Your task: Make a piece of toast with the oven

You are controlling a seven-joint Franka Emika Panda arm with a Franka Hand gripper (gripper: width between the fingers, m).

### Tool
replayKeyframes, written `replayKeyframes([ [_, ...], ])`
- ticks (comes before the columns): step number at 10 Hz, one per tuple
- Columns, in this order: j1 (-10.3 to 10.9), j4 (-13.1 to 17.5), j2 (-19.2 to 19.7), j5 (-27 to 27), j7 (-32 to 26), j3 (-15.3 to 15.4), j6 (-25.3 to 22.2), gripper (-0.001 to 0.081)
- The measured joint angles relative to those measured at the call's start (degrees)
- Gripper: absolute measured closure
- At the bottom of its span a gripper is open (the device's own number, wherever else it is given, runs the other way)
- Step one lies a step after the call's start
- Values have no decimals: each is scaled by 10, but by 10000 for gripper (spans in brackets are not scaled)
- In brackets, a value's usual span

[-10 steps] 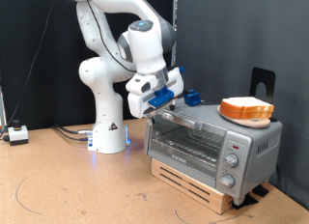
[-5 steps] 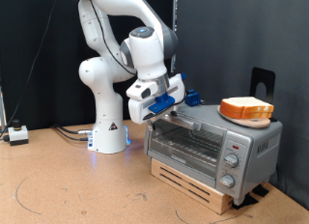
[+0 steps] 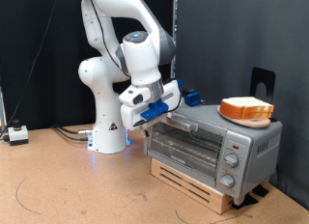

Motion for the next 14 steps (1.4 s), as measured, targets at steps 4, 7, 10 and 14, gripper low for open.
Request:
replayKeyframes([
  [4, 0, 17, 13, 1, -15, -15, 0, -3],
  [7, -2, 24, 23, -2, -16, -19, 0, -3],
  [10, -7, 26, 30, -7, -20, -25, 0, -3],
  [14, -12, 33, 40, -7, -36, -35, 0, -3],
])
